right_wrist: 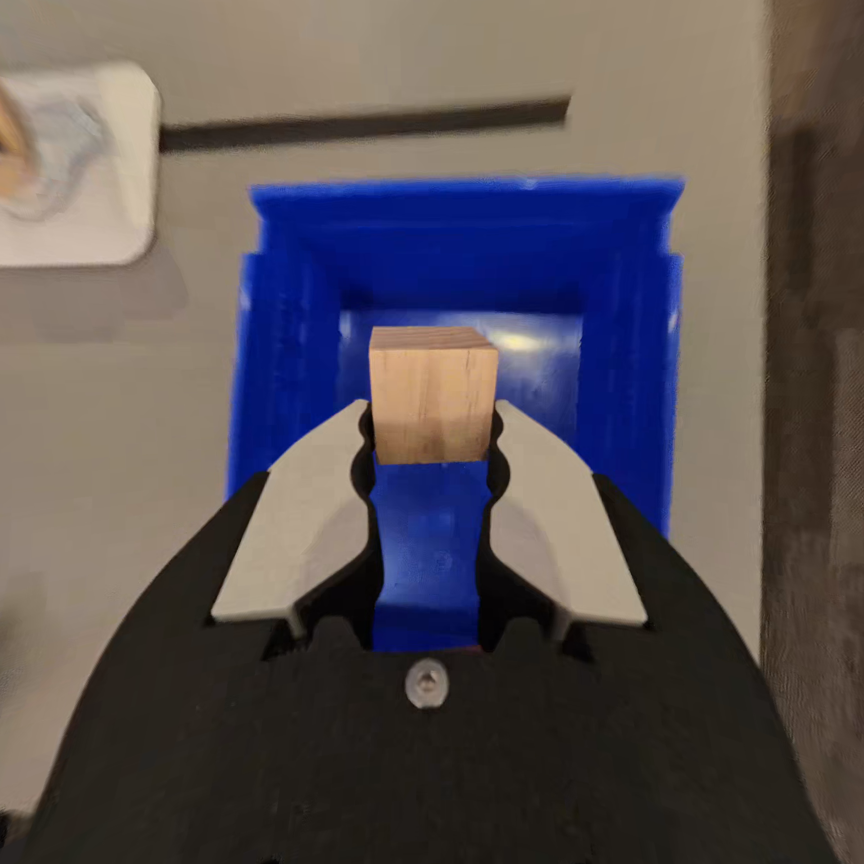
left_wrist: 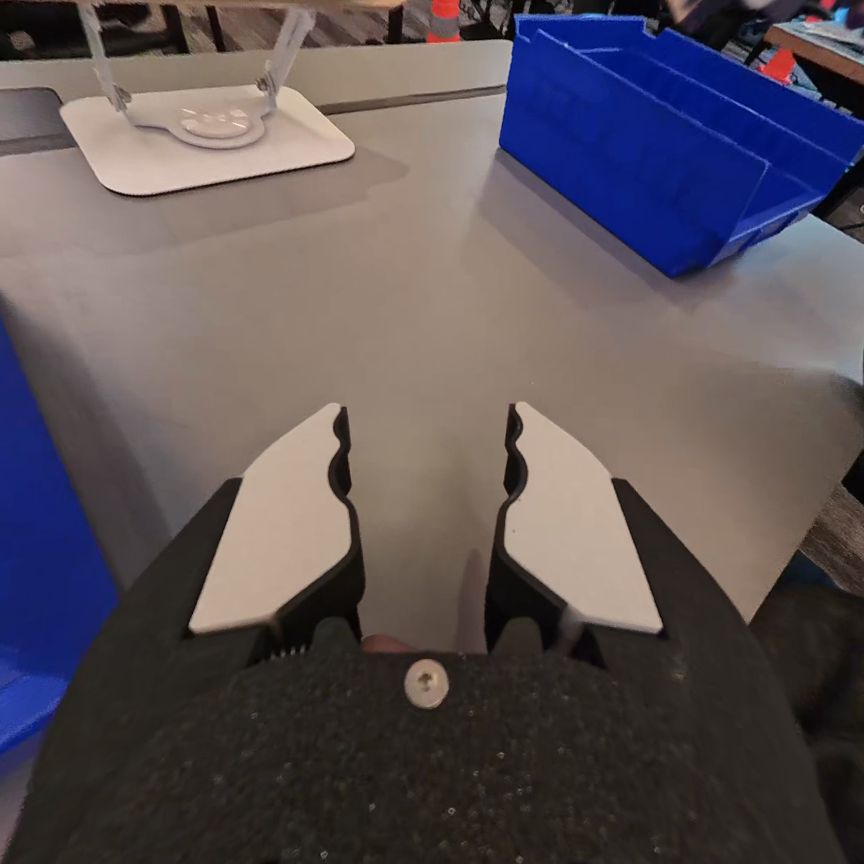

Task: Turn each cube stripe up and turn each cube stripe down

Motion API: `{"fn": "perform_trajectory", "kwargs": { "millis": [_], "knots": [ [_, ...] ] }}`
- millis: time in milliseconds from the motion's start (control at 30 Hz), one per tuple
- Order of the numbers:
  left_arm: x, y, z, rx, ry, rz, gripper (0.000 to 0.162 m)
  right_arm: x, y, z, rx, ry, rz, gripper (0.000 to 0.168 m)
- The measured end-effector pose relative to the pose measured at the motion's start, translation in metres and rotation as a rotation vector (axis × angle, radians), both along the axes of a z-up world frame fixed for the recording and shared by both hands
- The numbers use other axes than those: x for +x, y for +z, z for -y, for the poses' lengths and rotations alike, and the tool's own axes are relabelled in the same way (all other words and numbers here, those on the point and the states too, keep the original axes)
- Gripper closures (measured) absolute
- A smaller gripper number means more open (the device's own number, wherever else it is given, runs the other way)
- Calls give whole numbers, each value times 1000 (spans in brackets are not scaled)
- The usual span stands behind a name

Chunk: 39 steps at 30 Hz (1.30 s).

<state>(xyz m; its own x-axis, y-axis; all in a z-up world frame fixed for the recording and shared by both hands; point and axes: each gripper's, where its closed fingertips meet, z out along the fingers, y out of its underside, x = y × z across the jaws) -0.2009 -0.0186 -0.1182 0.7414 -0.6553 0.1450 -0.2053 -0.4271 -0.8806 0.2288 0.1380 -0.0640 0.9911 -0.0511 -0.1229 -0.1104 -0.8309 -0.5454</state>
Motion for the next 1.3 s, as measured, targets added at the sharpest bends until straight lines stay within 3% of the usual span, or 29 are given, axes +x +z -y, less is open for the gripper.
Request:
{"fn": "perform_trajectory", "kwargs": {
  "millis": [167,467,500,633,733,867,933,1000,1133,1300],
  "knots": [
    [2,-9,2,-28,-15,-29,100,22,-67,-25,-227,-14,90,123],
    [5,-12,5,-52,-48,-37,100,34,-117,-32,-386,-45,131,123],
    [5,-13,5,-52,-50,-38,100,35,-119,-32,-383,-47,133,117],
    [6,-17,7,-68,-61,-50,99,37,-111,-33,-318,-26,155,92],
    [5,-17,7,-68,-61,-52,99,25,-48,-30,-83,9,136,93],
    [5,-18,6,-65,-61,-60,99,-65,59,18,465,256,-29,100],
    [6,-20,7,-76,-67,-65,99,-133,83,65,685,429,-214,106],
    [7,-23,9,-85,-74,-74,99,-192,77,112,777,562,-374,109],
    [13,-22,16,-73,-109,-87,99,-285,21,178,721,716,-635,114],
    [23,-16,32,-48,-203,-119,100,-321,-9,199,628,818,-580,114]
  ]
}}
